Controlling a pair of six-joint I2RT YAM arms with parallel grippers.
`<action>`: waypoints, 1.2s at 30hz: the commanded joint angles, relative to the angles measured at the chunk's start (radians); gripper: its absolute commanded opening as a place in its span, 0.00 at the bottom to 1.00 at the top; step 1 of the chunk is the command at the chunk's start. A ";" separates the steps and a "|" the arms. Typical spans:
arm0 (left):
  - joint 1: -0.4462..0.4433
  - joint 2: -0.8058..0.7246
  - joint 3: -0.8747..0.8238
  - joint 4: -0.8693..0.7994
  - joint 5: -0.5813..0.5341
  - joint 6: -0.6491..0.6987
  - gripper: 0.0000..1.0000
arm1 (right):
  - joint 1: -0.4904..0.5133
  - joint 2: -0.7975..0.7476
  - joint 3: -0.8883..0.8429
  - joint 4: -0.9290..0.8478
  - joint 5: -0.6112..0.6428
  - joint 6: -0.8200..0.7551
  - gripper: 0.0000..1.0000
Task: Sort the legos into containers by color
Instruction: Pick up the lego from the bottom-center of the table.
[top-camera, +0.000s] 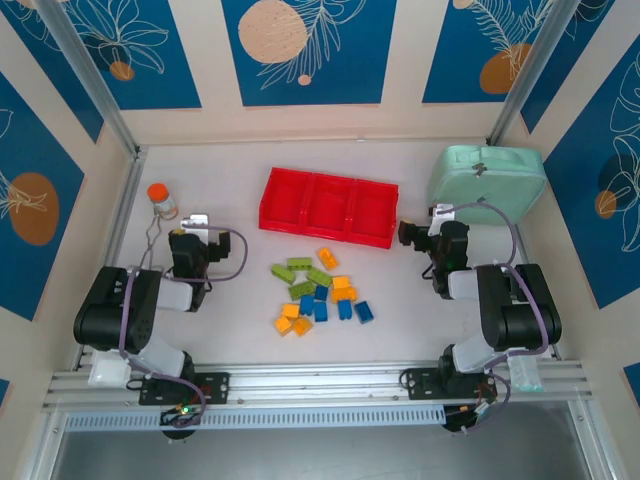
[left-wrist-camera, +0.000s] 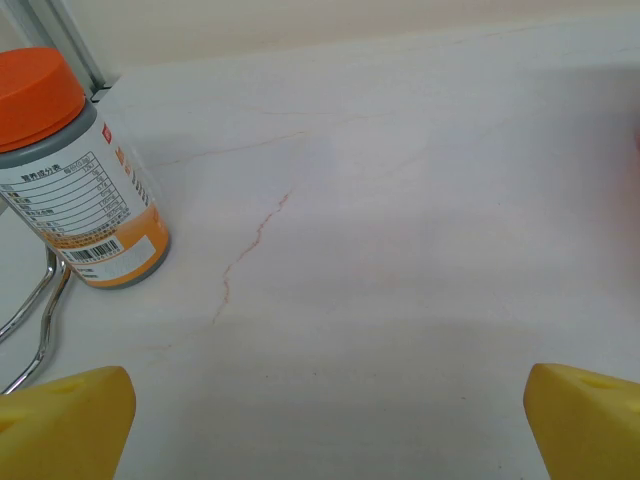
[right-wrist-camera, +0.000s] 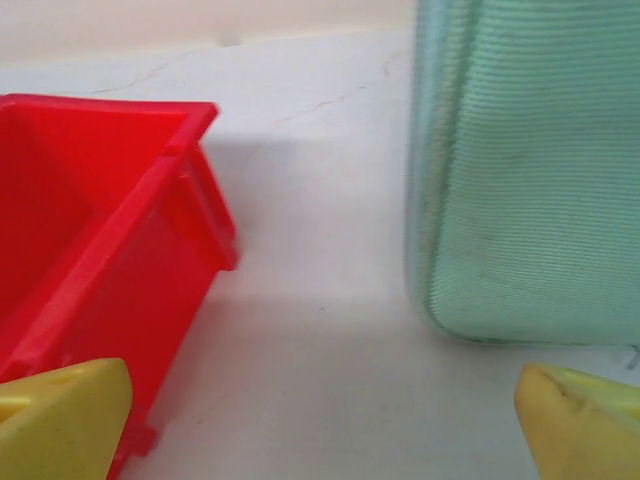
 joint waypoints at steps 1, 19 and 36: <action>0.011 0.006 0.017 0.027 0.021 0.008 0.99 | -0.012 -0.004 0.018 -0.010 -0.105 -0.027 0.99; 0.018 0.006 0.020 0.019 0.046 0.006 0.99 | -0.040 -0.004 0.029 -0.027 -0.156 -0.010 0.99; 0.003 -0.862 0.133 -1.064 0.085 -0.397 0.99 | -0.102 -1.038 0.156 -1.139 -0.166 0.498 0.99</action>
